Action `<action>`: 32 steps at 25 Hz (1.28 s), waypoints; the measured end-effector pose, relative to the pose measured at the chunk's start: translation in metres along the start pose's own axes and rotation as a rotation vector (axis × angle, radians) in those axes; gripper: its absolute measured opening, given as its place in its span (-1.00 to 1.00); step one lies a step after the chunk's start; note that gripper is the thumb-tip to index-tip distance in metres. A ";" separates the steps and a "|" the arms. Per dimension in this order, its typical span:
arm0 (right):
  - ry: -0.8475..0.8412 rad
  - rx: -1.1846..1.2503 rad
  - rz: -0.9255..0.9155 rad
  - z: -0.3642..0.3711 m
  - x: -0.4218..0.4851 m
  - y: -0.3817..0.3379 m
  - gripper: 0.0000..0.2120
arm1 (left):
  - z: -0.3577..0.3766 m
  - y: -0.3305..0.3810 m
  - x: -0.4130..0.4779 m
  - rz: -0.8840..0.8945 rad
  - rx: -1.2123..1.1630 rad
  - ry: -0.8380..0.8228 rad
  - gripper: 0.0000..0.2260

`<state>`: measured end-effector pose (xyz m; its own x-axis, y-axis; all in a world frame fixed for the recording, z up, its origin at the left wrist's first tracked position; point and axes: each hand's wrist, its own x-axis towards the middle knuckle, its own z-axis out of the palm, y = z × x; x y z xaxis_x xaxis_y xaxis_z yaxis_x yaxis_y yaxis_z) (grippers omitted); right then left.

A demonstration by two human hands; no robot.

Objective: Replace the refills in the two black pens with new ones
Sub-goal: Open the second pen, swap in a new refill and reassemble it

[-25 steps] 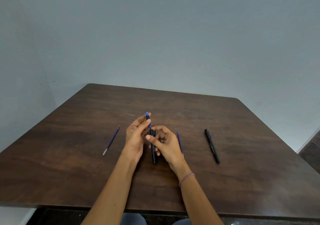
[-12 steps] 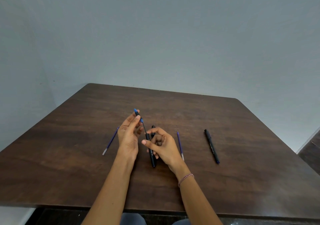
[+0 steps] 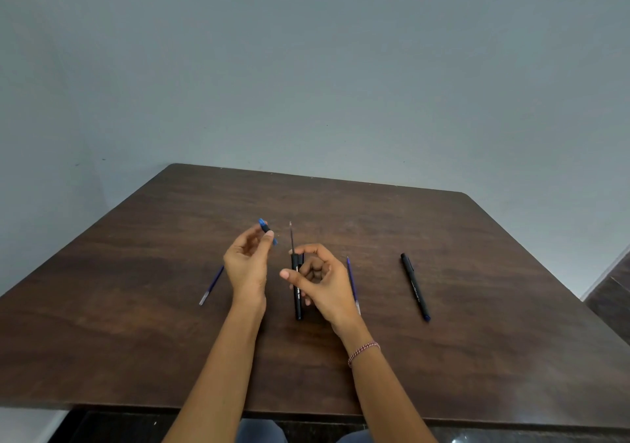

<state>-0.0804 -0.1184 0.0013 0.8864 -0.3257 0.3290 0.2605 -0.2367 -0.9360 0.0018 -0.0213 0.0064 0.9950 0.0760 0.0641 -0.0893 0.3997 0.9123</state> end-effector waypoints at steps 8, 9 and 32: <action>0.284 0.091 -0.097 -0.007 0.002 -0.006 -0.52 | -0.003 -0.009 -0.008 0.291 1.054 0.001 -0.78; 0.296 0.096 -0.102 -0.008 0.002 -0.006 -0.52 | -0.004 -0.010 -0.008 0.293 1.094 -0.009 -0.78; 0.214 0.204 0.049 -0.008 0.004 -0.003 -0.76 | 0.001 -0.003 -0.005 0.161 0.279 -0.165 -0.91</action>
<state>-0.0803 -0.1267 0.0063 0.8045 -0.5229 0.2817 0.3103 -0.0343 -0.9500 -0.0025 -0.0234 0.0036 0.9648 -0.0404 0.2598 -0.2529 0.1278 0.9590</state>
